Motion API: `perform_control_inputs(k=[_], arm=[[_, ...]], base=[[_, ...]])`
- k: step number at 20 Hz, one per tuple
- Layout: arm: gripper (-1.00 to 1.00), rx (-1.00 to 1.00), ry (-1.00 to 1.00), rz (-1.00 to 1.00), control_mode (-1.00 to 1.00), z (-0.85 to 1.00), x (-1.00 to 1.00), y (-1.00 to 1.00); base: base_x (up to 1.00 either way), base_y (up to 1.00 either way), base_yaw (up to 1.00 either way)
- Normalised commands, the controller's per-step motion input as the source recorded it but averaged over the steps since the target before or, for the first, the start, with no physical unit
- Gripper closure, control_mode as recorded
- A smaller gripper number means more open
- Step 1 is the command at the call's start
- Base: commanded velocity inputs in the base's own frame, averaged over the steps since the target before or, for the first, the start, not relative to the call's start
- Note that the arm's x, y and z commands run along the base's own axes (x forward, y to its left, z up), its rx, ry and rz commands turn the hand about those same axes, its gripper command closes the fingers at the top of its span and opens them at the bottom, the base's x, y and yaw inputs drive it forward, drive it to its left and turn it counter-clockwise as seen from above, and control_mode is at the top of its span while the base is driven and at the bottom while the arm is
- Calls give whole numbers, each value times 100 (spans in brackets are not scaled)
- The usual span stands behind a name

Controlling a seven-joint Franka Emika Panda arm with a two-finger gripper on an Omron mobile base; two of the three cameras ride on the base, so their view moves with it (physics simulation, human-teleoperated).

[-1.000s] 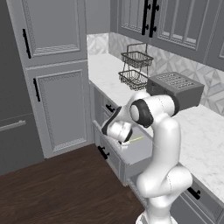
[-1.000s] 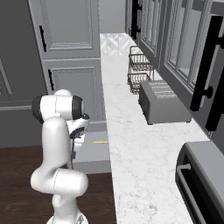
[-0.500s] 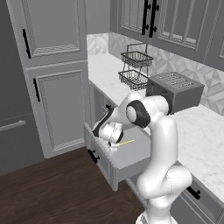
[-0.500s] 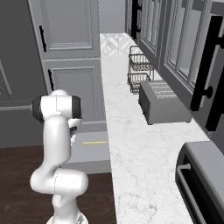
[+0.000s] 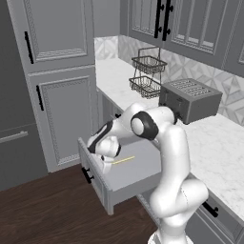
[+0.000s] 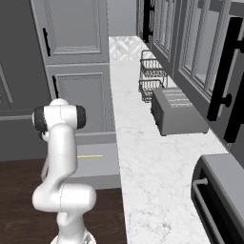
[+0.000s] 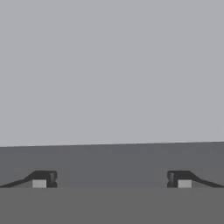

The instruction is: Take a straw from the drawer in front and place it inside the glass cup on the dining counter.

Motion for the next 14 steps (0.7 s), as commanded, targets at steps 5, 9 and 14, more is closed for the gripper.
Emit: perform_control_inputs(k=[5, 9, 14], arm=[[-100, 2, 11, 0, -100, 0, 0, 68], [-100, 2, 11, 0, -100, 0, 0, 61], [-100, 2, 9, 0, -100, 0, 0, 46]], base=[[0, 0, 0], [0, 0, 0], [0, 0, 0]])
